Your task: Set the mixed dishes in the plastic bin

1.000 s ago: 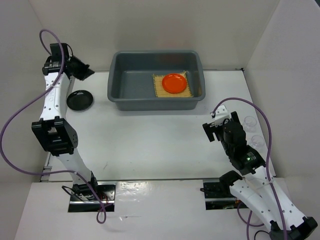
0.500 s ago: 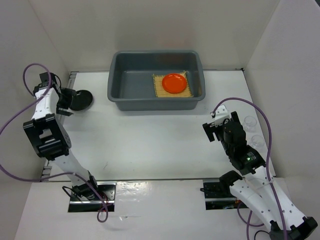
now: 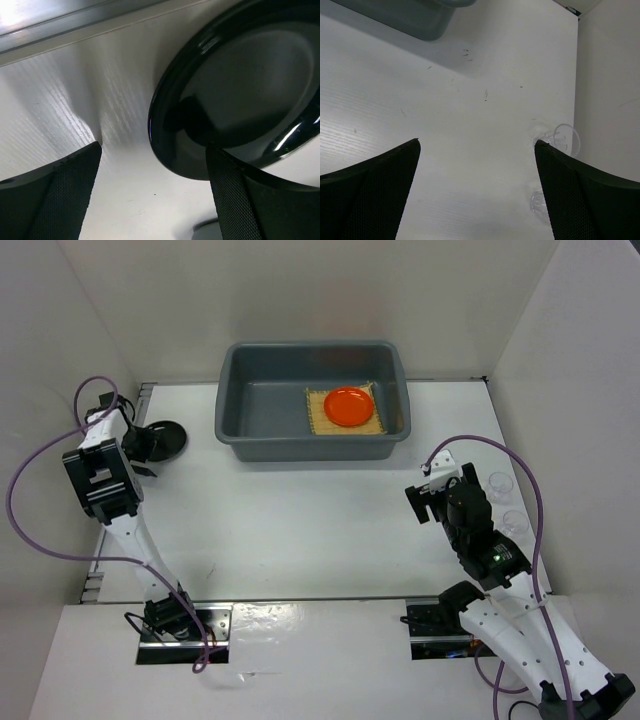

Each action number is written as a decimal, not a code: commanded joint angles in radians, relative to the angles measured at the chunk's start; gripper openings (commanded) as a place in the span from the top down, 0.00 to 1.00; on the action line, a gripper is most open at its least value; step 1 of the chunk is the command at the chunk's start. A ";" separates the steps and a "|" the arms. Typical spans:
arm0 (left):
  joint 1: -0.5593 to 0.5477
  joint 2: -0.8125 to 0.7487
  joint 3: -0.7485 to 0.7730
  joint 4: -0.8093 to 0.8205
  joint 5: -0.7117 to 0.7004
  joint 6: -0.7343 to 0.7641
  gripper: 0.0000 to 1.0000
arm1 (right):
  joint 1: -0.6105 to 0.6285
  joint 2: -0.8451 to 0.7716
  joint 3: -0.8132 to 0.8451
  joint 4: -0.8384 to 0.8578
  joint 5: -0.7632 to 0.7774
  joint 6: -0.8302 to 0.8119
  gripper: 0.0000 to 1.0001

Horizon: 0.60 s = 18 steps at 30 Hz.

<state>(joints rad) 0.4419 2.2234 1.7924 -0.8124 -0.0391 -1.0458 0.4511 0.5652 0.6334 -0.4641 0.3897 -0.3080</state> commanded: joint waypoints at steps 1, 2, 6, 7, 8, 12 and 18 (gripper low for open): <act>0.000 0.047 0.065 -0.054 -0.012 0.026 0.09 | -0.005 -0.001 -0.001 0.048 0.021 0.004 0.01; 0.000 0.062 0.084 -0.066 -0.012 0.035 0.09 | -0.005 -0.001 -0.001 0.048 0.021 0.004 0.01; 0.000 0.125 0.144 -0.108 -0.021 0.059 0.18 | -0.005 -0.001 -0.001 0.048 0.021 0.004 0.01; 0.000 0.125 0.144 -0.108 -0.031 0.059 0.23 | -0.005 -0.001 -0.001 0.048 0.031 0.004 0.01; 0.000 0.125 0.130 -0.108 -0.031 0.070 0.26 | -0.005 -0.001 -0.001 0.048 0.031 0.004 0.01; 0.000 0.114 0.065 -0.064 -0.018 0.079 0.48 | -0.005 -0.001 -0.001 0.058 0.031 0.004 0.01; -0.009 0.114 0.007 -0.045 0.024 0.125 0.80 | -0.005 -0.001 -0.011 0.058 0.040 0.004 0.01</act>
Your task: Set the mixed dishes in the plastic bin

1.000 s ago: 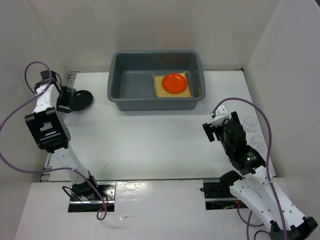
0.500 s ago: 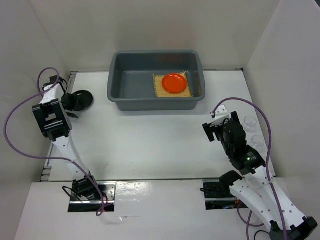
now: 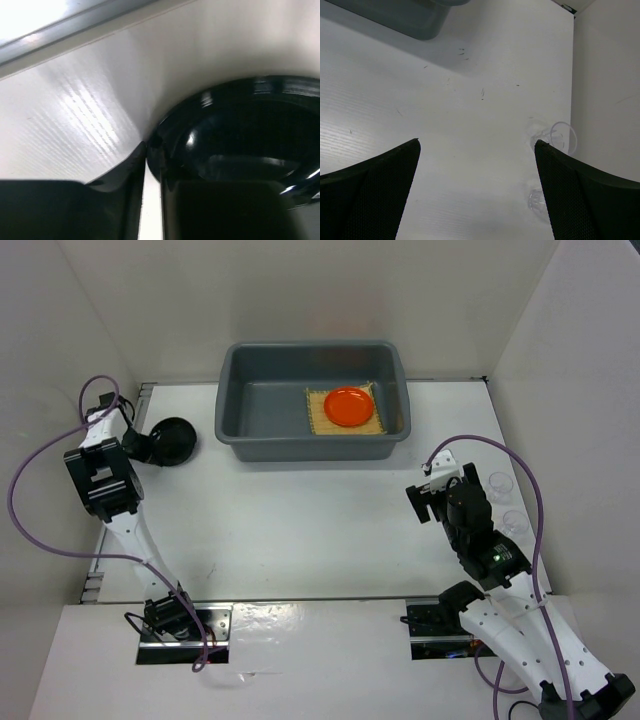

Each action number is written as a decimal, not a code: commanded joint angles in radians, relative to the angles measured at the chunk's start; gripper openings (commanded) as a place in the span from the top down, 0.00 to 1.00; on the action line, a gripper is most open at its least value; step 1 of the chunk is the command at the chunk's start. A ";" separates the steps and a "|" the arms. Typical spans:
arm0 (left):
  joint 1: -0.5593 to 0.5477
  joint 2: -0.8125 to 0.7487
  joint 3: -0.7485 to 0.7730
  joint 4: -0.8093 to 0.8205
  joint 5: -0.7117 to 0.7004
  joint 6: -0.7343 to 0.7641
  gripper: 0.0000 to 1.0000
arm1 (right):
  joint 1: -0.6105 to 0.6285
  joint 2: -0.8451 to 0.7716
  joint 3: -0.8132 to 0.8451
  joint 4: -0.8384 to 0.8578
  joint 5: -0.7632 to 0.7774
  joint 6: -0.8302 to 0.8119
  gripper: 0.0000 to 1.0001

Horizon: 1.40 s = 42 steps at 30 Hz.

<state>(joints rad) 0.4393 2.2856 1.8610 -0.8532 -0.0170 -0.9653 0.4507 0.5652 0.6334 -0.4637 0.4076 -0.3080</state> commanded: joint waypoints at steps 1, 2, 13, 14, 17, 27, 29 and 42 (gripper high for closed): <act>-0.016 0.052 -0.062 0.006 0.011 0.054 0.89 | -0.004 -0.001 -0.011 0.057 0.022 0.004 0.01; -0.016 0.052 -0.062 0.006 0.021 0.075 0.94 | -0.004 -0.001 -0.011 0.057 0.022 0.004 0.01; -0.016 -0.104 -0.221 0.075 0.012 0.085 1.00 | -0.004 -0.010 -0.011 0.057 0.022 0.004 0.01; -0.016 -0.113 -0.233 0.091 0.012 0.085 1.00 | -0.004 -0.010 -0.011 0.057 0.022 0.004 0.01; -0.016 -0.126 -0.252 0.091 0.003 0.085 1.00 | -0.004 -0.010 -0.011 0.057 0.022 0.004 0.01; -0.016 -0.158 -0.351 0.141 0.025 0.085 0.57 | -0.004 -0.010 -0.011 0.057 0.022 0.004 0.01; -0.016 -0.158 -0.376 0.154 0.034 0.074 0.55 | -0.004 -0.010 -0.011 0.057 0.013 0.004 0.01; -0.025 -0.236 -0.552 0.361 0.113 -0.061 0.45 | -0.004 -0.001 -0.011 0.048 0.004 0.004 0.01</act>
<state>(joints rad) 0.4225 2.0182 1.4040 -0.5259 0.0814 -0.9771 0.4511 0.5652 0.6281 -0.4633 0.4065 -0.3080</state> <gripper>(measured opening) 0.557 0.992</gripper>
